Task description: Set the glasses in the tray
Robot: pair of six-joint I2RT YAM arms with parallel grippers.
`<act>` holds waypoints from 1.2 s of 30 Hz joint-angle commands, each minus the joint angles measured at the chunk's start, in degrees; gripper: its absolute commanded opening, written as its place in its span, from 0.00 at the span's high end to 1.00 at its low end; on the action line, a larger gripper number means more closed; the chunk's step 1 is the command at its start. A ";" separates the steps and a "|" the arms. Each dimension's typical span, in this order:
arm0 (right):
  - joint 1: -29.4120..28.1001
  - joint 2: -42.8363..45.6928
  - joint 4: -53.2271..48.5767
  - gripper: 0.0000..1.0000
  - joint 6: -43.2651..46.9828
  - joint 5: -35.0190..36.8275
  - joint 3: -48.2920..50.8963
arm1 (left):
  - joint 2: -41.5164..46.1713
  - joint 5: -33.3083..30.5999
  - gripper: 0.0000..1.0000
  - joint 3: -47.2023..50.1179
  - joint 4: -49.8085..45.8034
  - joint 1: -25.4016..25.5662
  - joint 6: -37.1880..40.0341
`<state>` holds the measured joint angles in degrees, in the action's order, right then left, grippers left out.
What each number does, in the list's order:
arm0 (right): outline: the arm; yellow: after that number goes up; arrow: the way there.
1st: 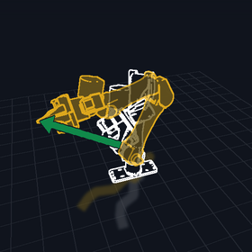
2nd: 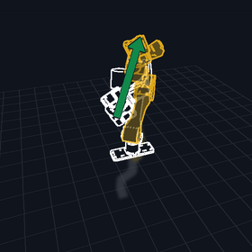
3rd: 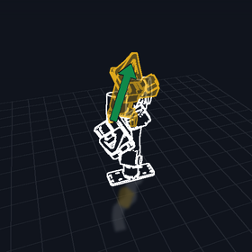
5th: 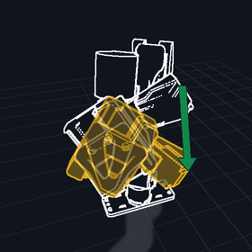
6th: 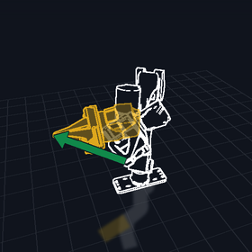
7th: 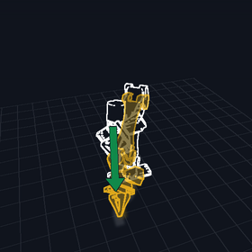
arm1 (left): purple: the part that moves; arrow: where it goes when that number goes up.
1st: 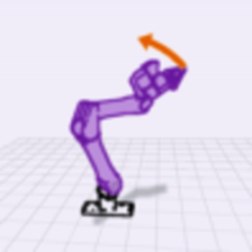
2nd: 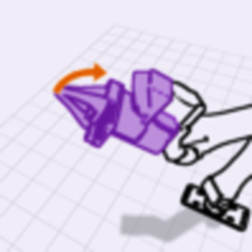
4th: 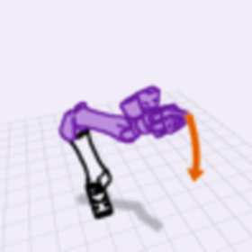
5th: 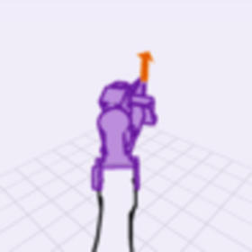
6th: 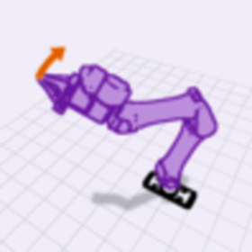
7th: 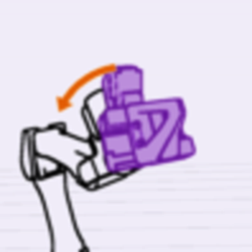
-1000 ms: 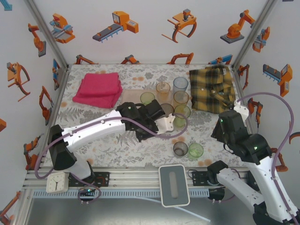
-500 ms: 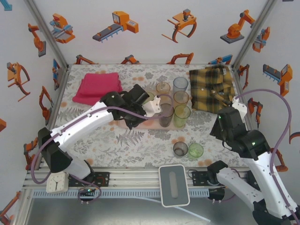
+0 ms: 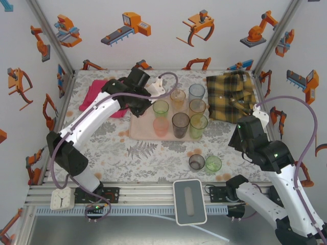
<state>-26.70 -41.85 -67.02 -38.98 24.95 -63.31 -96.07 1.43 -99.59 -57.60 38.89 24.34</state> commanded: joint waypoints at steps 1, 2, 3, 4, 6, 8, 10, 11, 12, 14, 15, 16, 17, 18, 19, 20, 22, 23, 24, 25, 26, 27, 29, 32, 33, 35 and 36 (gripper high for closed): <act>0.42 -0.25 0.97 0.55 0.40 0.19 -1.27 | -3.46 1.39 0.94 -4.98 1.56 -2.20 1.70; 0.42 -0.24 0.93 0.55 0.40 0.19 -1.18 | -4.77 1.51 0.94 -6.22 1.71 -2.73 1.62; 0.38 -0.17 0.93 0.56 0.44 0.27 -1.01 | -6.10 1.69 0.94 -7.71 1.94 -3.41 1.48; 0.41 -0.11 0.89 0.55 0.40 0.27 -0.90 | -7.37 1.95 0.94 -8.96 1.97 -3.85 1.36; 0.36 -0.22 1.08 0.55 0.31 0.36 -0.48 | -10.55 2.22 0.94 -12.22 2.06 -4.94 0.89; 0.41 -0.35 1.26 0.55 0.22 0.36 -0.11 | -13.40 2.69 0.94 -15.48 1.88 -5.71 0.43; 0.42 -0.51 1.51 0.55 0.16 0.28 0.44 | -16.19 2.82 0.94 -18.79 1.93 -6.43 -0.08; 0.38 -0.56 1.75 0.55 0.06 0.20 0.85 | -17.85 2.86 0.94 -20.85 1.90 -6.84 -0.51; 0.37 -0.68 1.96 0.56 0.01 0.11 1.16 | -19.66 3.10 0.94 -22.97 1.66 -7.21 -1.07; 0.42 -0.90 2.38 0.55 -0.11 -0.15 1.76 | -23.11 3.58 0.94 -27.55 0.84 -7.65 -1.81; 0.41 -1.10 2.64 0.55 -0.13 -0.25 2.09 | -25.08 3.73 0.94 -29.97 -0.08 -7.91 -2.20; 0.35 -1.22 2.76 0.55 -0.13 -0.34 2.24 | -26.78 3.89 0.94 -32.10 -0.55 -8.02 -2.44; 0.42 -1.46 2.72 0.55 -0.15 -0.34 2.37 | -28.61 3.91 0.94 -34.13 -1.10 -8.13 -2.69; 0.42 -1.56 2.77 0.55 -0.13 -0.30 2.45 | -30.32 3.84 0.94 -36.31 -1.60 -8.15 -3.02; 0.42 -1.56 2.78 0.55 -0.11 -0.25 2.49 | -31.70 3.81 0.94 -37.90 -1.86 -8.20 -3.22; 0.41 -1.63 2.74 0.55 -0.01 -0.17 2.60 | -33.26 3.90 0.94 -39.56 -2.15 -8.26 -3.50; 0.42 -1.75 2.81 0.55 -0.11 -0.07 2.77 | -35.89 3.80 0.94 -42.19 -2.34 -8.24 -3.89; 0.42 -1.75 2.83 0.55 -0.10 -0.08 2.85 | -37.13 3.82 0.94 -43.47 -2.25 -8.30 -4.18; 0.42 -1.83 2.83 0.55 -0.13 -0.08 3.00 | -38.06 3.84 0.94 -44.43 -2.34 -8.23 -4.45; 0.42 -1.84 2.81 0.55 -0.13 -0.08 3.06 | -39.05 3.95 0.94 -45.27 -2.34 -8.24 -4.78; 0.35 -1.88 2.79 0.55 -0.13 -0.08 3.18 | -39.87 4.18 0.94 -46.04 -2.24 -8.22 -5.05; 0.41 -2.00 2.84 0.55 -0.13 -0.08 3.31 | -40.44 4.46 0.94 -46.57 -2.25 -8.24 -5.40; 0.42 -2.00 2.82 0.55 -0.13 -0.08 3.50 | -41.57 5.05 0.94 -47.26 -2.09 -8.17 -5.95; 0.38 -1.93 2.86 0.55 -0.13 0.06 3.82 | -42.39 5.51 0.94 -47.36 -1.64 -8.13 -6.79; 0.41 -1.93 2.83 0.55 -0.13 0.09 3.96 | -42.64 5.64 0.94 -47.37 -1.42 -8.09 -6.95; 0.42 -2.18 3.01 0.55 -0.13 0.10 4.16 | -43.08 5.95 0.94 -47.33 -1.31 -7.93 -7.37; 0.42 -2.23 3.03 0.55 -0.13 0.03 4.28 | -43.29 5.95 0.94 -47.37 -1.28 -7.83 -7.46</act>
<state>-26.68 -43.70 -64.88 -39.00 24.51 -59.81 -138.96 5.96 -144.66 -58.50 30.83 18.50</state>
